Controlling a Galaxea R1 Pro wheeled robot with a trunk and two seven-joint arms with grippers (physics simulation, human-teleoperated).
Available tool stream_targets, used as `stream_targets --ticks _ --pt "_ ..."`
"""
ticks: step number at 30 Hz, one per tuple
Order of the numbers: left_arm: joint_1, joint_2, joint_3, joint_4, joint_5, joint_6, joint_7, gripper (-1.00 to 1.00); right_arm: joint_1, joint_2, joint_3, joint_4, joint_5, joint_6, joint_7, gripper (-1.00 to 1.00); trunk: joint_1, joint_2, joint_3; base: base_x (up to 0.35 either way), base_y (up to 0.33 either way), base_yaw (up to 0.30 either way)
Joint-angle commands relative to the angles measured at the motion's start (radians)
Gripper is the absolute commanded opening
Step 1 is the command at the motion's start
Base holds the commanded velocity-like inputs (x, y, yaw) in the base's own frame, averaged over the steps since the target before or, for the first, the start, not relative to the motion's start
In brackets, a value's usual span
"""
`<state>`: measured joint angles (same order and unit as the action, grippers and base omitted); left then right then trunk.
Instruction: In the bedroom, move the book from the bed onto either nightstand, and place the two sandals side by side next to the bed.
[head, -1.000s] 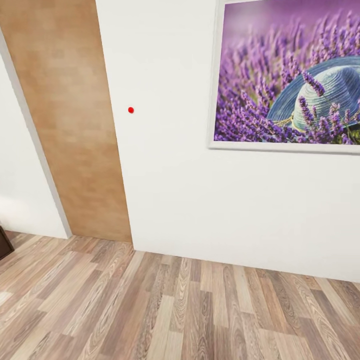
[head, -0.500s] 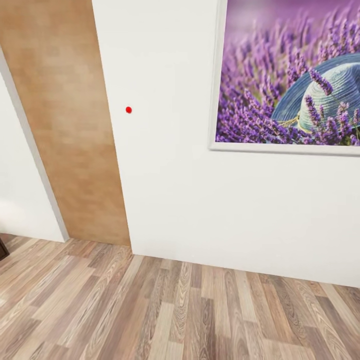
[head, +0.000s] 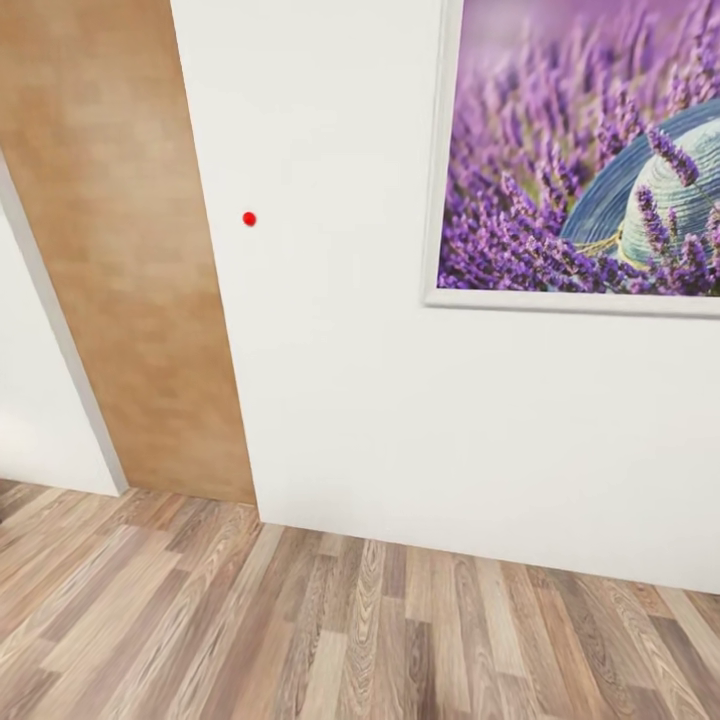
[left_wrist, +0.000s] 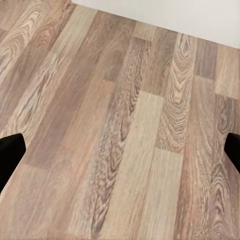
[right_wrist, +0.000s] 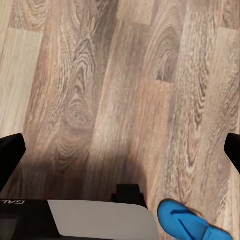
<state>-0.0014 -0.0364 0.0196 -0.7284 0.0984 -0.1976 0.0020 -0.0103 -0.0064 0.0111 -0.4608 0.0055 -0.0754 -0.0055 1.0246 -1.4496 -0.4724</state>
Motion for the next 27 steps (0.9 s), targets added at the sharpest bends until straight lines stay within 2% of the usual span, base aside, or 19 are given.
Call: stream_targets --ticks 1,27 --pt "0.0 0.0 0.0 0.0 0.009 -0.002 0.0 1.0 0.0 -0.001 0.001 0.001 0.001 -0.003 -0.001 1.0 0.0 0.0 -0.001 0.254 0.0 0.0" --pt "0.0 0.0 0.0 0.0 0.009 -0.002 0.0 1.0 0.0 0.0 0.001 0.001 0.001 -0.003 -0.001 1.0 0.0 0.0 -0.001 0.278 0.0 0.0"
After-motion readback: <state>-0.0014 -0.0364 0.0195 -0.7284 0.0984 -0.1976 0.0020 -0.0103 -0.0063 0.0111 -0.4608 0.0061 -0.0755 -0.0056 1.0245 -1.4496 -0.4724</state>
